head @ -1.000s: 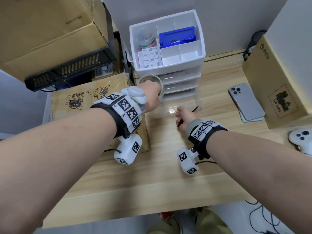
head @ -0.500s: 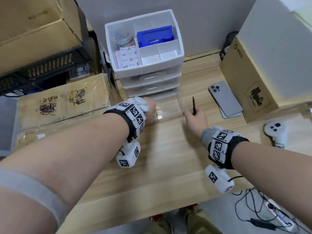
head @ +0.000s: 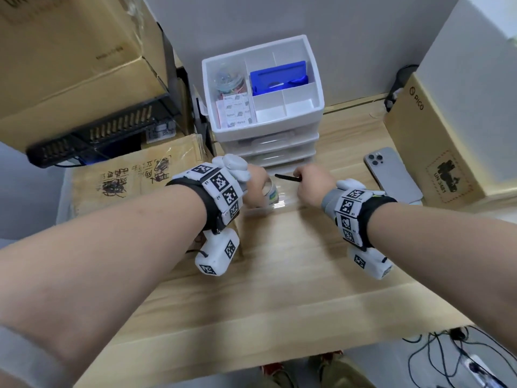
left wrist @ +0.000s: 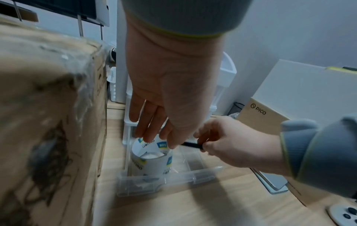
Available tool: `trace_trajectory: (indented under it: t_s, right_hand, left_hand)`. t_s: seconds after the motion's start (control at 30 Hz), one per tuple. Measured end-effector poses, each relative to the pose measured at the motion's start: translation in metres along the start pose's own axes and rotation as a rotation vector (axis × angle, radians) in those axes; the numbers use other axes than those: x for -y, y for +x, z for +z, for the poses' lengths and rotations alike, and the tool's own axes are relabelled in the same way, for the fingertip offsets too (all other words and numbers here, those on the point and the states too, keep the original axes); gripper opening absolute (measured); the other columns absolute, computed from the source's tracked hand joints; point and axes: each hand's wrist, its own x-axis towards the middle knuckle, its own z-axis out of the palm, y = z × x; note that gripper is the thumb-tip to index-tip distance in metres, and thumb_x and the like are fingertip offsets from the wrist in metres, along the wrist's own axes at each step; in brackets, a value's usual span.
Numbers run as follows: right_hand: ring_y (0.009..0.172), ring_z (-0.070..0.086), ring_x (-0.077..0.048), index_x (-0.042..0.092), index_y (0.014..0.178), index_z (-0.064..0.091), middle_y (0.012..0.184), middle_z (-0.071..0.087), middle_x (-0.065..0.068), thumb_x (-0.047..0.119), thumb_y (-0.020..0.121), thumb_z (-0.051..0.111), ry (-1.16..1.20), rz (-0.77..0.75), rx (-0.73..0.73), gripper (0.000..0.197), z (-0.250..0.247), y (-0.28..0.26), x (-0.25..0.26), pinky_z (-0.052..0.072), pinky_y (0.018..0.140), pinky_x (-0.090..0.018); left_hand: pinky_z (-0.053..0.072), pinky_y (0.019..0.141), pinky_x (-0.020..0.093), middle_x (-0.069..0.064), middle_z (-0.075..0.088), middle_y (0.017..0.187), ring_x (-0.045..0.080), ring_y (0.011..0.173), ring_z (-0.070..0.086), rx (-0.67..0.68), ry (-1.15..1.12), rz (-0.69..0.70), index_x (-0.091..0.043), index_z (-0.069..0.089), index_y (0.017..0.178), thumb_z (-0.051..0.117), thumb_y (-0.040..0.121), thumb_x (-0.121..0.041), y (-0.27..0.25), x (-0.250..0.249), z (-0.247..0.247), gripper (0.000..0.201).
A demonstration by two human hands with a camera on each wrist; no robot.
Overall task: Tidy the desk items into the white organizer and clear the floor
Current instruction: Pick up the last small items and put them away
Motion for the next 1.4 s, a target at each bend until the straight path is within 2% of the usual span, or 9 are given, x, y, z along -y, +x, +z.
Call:
trace_trajectory:
  t_s: [0.2, 0.43, 0.63, 0.77, 0.87, 1.03, 1.2, 1.3, 1.4]
  right_hand:
    - [0.103, 0.061, -0.03, 0.008, 0.113, 0.063, 0.113, 0.065, -0.012, 0.001, 0.085, 0.052, -0.055, 0.002, 0.059, 0.03, 0.008, 0.004, 0.011, 0.052, 0.087, -0.035]
    - [0.096, 0.06, -0.028, 0.017, 0.124, 0.064, 0.124, 0.05, -0.008, 0.019, 0.091, 0.056, -0.004, -0.415, 0.113, 0.034, 0.027, -0.003, 0.021, 0.05, 0.085, -0.037]
    - [0.109, 0.059, -0.03, 0.005, 0.123, 0.065, 0.133, 0.045, -0.01, 0.016, 0.092, 0.053, -0.053, -0.336, 0.187, 0.034, 0.036, 0.005, 0.026, 0.05, 0.097, -0.038]
    - [0.105, 0.061, -0.029, 0.009, 0.126, 0.062, 0.135, 0.047, -0.005, 0.021, 0.09, 0.054, -0.087, -0.362, 0.181, 0.039, 0.035, -0.002, 0.02, 0.053, 0.089, -0.04]
    - [0.087, 0.062, -0.027, 0.017, 0.105, 0.065, 0.11, 0.06, -0.002, 0.024, 0.087, 0.054, -0.057, -0.412, 0.056, 0.022, 0.031, -0.014, 0.018, 0.052, 0.073, -0.038]
    - [0.083, 0.062, -0.026, 0.019, 0.095, 0.064, 0.088, 0.066, -0.002, 0.026, 0.084, 0.052, -0.273, -0.413, 0.334, 0.018, 0.041, -0.029, 0.013, 0.044, 0.062, -0.029]
    - [0.093, 0.064, -0.028, 0.016, 0.116, 0.056, 0.108, 0.067, -0.008, 0.024, 0.082, 0.053, -0.229, -0.323, 0.317, 0.035, 0.049, -0.018, 0.015, 0.055, 0.076, -0.037]
    - [0.098, 0.061, -0.031, 0.012, 0.117, 0.051, 0.111, 0.061, -0.01, 0.024, 0.083, 0.057, -0.225, -0.275, 0.277, 0.037, 0.047, -0.005, 0.022, 0.051, 0.076, -0.037]
    - [0.112, 0.055, -0.034, 0.008, 0.132, 0.043, 0.125, 0.054, -0.014, 0.026, 0.082, 0.062, -0.169, -0.21, 0.264, 0.056, 0.044, 0.01, 0.029, 0.05, 0.089, -0.041]
  left_hand:
    - [0.036, 0.052, 0.023, 0.002, 0.059, 0.089, 0.019, 0.075, 0.052, -0.114, -0.068, -0.034, -0.018, 0.06, 0.09, 0.056, 0.092, -0.017, -0.007, 0.011, -0.019, 0.005]
    - [0.047, 0.064, 0.03, 0.005, 0.065, 0.08, 0.023, 0.07, 0.055, -0.493, -0.196, -0.217, -0.013, 0.066, 0.081, 0.053, 0.082, -0.018, -0.009, 0.031, -0.052, 0.014]
    - [0.045, 0.064, 0.032, 0.005, 0.057, 0.083, 0.027, 0.075, 0.055, -0.628, -0.229, -0.228, -0.013, 0.055, 0.086, 0.047, 0.09, -0.026, -0.015, 0.041, -0.059, 0.016]
    - [0.04, 0.065, 0.034, 0.005, 0.051, 0.088, 0.027, 0.078, 0.051, -0.635, -0.248, -0.212, -0.014, 0.045, 0.094, 0.048, 0.092, -0.021, -0.014, 0.044, -0.057, 0.007]
    - [0.037, 0.064, 0.035, 0.005, 0.049, 0.088, 0.027, 0.077, 0.049, -0.631, -0.252, -0.222, -0.015, 0.04, 0.097, 0.048, 0.094, -0.017, -0.013, 0.044, -0.057, 0.009]
    - [0.038, 0.065, 0.034, 0.006, 0.055, 0.093, 0.027, 0.078, 0.051, -0.554, -0.219, -0.224, -0.017, 0.044, 0.094, 0.049, 0.094, -0.014, -0.012, 0.046, -0.059, 0.006]
    - [0.036, 0.07, 0.029, 0.012, 0.061, 0.116, 0.025, 0.088, 0.046, -0.447, -0.168, -0.197, -0.011, 0.058, 0.11, 0.046, 0.097, -0.009, -0.011, 0.047, -0.071, 0.018]
    - [0.026, 0.054, 0.025, 0.012, 0.058, 0.108, 0.024, 0.087, 0.042, -0.424, -0.164, -0.201, -0.014, 0.052, 0.099, 0.044, 0.097, -0.007, -0.007, 0.047, -0.075, 0.011]
    - [0.027, 0.056, 0.025, 0.007, 0.049, 0.101, 0.023, 0.089, 0.042, -0.398, -0.209, -0.221, -0.015, 0.049, 0.098, 0.045, 0.098, -0.008, -0.003, 0.048, -0.076, 0.008]
